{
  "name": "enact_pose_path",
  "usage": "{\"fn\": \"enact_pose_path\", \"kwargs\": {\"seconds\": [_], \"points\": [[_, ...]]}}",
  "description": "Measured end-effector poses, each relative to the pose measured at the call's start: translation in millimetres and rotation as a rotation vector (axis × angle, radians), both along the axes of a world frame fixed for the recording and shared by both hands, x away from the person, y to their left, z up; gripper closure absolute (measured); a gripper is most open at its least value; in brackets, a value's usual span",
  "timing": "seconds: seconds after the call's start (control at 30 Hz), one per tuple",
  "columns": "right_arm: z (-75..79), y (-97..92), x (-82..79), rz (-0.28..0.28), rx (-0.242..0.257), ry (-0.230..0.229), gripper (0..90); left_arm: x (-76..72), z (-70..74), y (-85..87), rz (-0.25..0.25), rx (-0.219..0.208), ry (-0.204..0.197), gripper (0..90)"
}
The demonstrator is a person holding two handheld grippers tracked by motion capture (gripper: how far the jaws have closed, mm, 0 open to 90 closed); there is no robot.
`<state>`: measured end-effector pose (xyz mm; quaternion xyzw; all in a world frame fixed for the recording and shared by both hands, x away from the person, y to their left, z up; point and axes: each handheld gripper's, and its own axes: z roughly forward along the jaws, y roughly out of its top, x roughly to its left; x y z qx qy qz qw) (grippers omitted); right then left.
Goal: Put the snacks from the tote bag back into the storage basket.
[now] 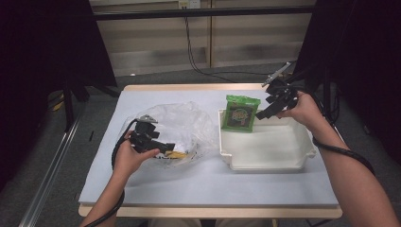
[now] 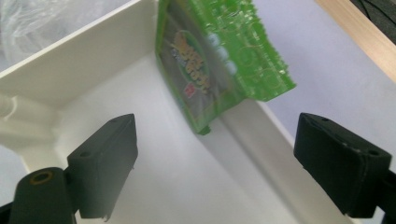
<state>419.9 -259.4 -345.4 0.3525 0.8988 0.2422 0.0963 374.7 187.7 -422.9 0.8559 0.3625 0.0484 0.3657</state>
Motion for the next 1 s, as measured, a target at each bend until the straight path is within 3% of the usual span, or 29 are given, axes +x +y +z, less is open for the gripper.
{"fn": "enact_pose_path", "kwargs": {"seconds": [0.5,0.6,0.73,1.0], "points": [[-11.9,-1.7,-35.4,-0.027,0.055,0.006,10.3,-2.2,3.6,-4.2,-0.008,-0.019,-0.004,11.2],[-15.7,1.2,-43.5,-0.039,0.061,-0.012,8.6,-2.9,4.4,-4.8,-0.006,-0.026,-0.006,11.2],[-21.9,4.8,-51.1,-0.058,0.096,-0.015,8.4,-2.5,4.8,-4.6,-0.004,-0.025,-0.006,11.2],[-31.5,9.8,-57.8,-0.064,0.105,-0.008,6.9,-2.6,5.5,-4.5,-0.004,-0.025,-0.008,10.9]]}}
